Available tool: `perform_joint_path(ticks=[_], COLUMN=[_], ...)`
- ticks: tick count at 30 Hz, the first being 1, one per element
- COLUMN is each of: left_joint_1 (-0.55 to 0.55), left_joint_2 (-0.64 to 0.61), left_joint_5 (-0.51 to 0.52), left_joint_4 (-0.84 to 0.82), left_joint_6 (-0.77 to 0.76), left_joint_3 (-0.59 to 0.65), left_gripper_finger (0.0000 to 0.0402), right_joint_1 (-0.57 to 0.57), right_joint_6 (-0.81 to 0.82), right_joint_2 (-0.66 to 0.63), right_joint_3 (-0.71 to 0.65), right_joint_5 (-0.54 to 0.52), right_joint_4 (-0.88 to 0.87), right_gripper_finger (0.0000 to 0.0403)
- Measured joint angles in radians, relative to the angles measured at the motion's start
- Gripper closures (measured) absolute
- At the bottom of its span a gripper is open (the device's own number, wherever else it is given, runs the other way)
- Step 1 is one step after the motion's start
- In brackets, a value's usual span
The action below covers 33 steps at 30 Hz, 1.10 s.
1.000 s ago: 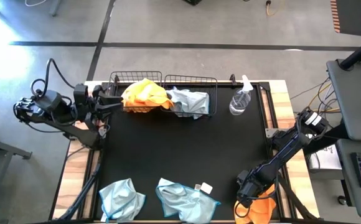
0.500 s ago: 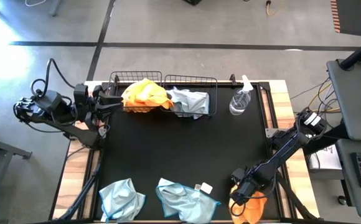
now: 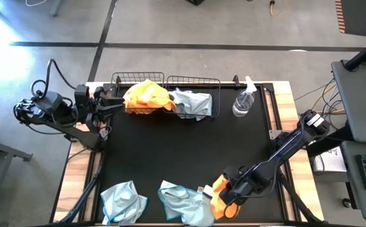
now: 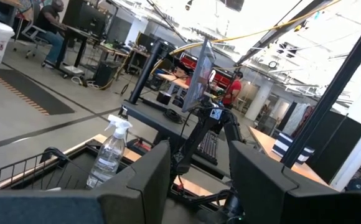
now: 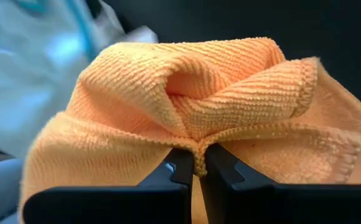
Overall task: Sort microfiber towel by color & place in baskets
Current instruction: Put the yellow microfiber cloth into the left black wire basket
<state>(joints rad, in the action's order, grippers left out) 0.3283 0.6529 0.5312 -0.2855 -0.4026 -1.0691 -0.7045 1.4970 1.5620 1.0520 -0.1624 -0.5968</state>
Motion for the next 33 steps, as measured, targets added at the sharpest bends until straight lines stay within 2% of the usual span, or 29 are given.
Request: perform_joint_path(ticks=[5, 11, 20, 33], left_joint_1=[0.0, 0.0, 0.0, 0.0], left_joint_2=[0.0, 0.0, 0.0, 0.002], left_joint_5=[-0.025, -0.026, -0.032, -0.047], left_joint_4=[0.0, 0.0, 0.0, 0.0], left_joint_6=[-0.006, -0.01, -0.008, -0.022], left_joint_3=[0.0, 0.0, 0.0, 0.0], left_gripper_finger=[0.0251, 0.0251, 0.0251, 0.0251], right_joint_1=[0.035, 0.072, 0.096, 0.097], right_joint_6=[-0.114, -0.234, -0.42, -0.579], right_joint_2=[0.0, 0.0, 0.0, -0.002], right_joint_3=[0.086, 0.227, 0.446, 0.595], right_joint_5=[-0.041, -0.088, -0.211, -0.383], right_joint_4=[-0.012, -0.109, -0.191, -0.241], right_gripper_finger=[0.0393, 0.0394, 0.0394, 0.0394])
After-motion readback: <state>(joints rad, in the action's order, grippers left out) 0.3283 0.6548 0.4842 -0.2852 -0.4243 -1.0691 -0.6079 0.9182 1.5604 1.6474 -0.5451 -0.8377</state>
